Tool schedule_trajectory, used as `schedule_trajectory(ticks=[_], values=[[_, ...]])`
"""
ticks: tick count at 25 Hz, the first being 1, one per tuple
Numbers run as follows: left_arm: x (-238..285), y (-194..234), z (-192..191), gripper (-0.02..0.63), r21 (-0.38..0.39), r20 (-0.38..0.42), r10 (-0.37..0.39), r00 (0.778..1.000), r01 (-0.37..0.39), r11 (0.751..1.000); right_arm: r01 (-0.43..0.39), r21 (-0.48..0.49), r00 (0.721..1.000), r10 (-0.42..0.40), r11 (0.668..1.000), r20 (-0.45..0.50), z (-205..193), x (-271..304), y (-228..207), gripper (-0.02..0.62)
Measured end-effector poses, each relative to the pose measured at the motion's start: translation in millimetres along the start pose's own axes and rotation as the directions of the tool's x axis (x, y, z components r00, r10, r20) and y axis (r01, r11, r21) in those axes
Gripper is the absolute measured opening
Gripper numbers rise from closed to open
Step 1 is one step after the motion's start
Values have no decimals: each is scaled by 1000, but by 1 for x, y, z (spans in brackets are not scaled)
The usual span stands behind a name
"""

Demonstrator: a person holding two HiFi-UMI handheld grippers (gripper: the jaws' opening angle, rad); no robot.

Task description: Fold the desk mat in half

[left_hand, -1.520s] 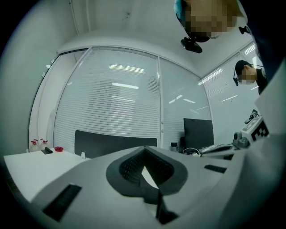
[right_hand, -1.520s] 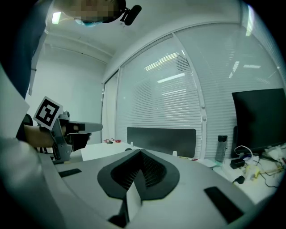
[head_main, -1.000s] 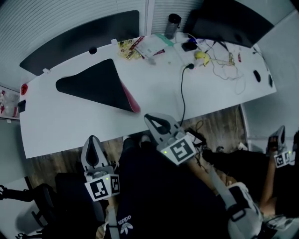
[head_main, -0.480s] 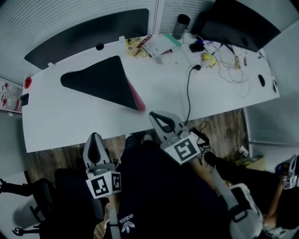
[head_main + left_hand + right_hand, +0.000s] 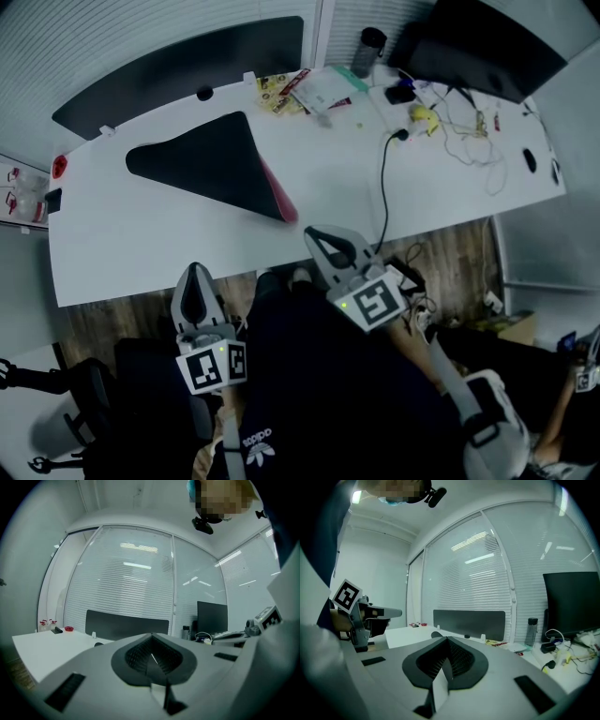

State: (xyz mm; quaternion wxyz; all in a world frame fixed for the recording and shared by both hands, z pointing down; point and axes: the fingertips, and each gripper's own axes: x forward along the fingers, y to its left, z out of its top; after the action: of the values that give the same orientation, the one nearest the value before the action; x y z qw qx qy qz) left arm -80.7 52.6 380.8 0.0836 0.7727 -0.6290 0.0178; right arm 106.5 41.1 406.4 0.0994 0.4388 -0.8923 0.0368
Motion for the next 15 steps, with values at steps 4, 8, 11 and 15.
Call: schedule_trajectory(ticks=[4,8,11,15], values=[[7,3,0,3,-3,-2,-13,1000,13,1000,7,-13,1000,-7,1000,-9,-1,3,0,-2],[7,10,-2,3,-22,-6,1,1000,-1,1000,-2,-14,999,1,1000,-54,-7,6,3,-2],[7,8,-3,3,-30,-7,2,1000,-2,1000,-5,-12,999,4,1000,-50,-5,4,3,-2],[10,2,-4,3,-30,-8,-12,1000,12,999,1,-11,999,-1,1000,-47,-5,2,0,-2]])
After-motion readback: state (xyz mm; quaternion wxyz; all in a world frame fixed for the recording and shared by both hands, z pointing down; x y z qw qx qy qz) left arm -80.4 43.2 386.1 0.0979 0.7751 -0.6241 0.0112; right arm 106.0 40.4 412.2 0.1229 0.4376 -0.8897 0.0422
